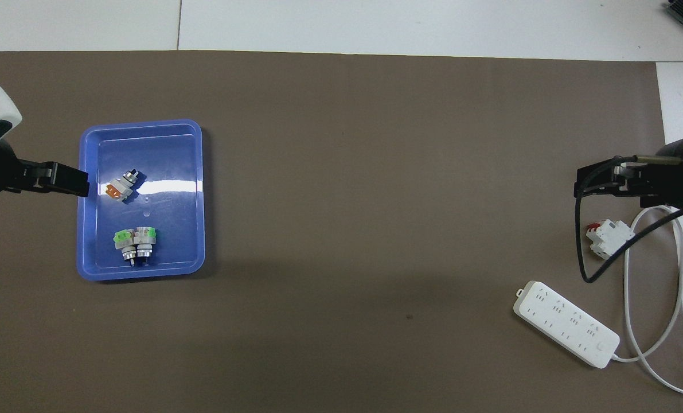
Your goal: Turn and place switch with both arms
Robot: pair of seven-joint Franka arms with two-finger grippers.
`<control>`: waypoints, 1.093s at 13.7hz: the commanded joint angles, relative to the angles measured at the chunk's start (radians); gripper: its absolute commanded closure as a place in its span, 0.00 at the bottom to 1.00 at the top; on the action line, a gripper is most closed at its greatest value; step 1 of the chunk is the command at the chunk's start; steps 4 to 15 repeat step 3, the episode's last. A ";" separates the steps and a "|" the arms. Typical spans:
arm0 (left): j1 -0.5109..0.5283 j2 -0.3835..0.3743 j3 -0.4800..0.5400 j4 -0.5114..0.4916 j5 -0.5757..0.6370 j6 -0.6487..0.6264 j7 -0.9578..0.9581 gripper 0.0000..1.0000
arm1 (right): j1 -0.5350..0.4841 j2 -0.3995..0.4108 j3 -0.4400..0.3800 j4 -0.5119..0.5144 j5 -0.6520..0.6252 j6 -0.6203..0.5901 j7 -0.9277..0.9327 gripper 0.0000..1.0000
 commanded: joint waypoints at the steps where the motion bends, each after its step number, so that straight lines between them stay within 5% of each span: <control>1: -0.013 -0.017 0.006 -0.012 0.000 -0.005 0.010 0.00 | -0.001 -0.020 0.009 0.006 -0.024 -0.022 0.000 0.00; 15: -0.011 -0.017 0.006 -0.011 0.000 -0.005 0.010 0.00 | -0.003 -0.020 0.009 0.004 -0.023 -0.027 -0.002 0.00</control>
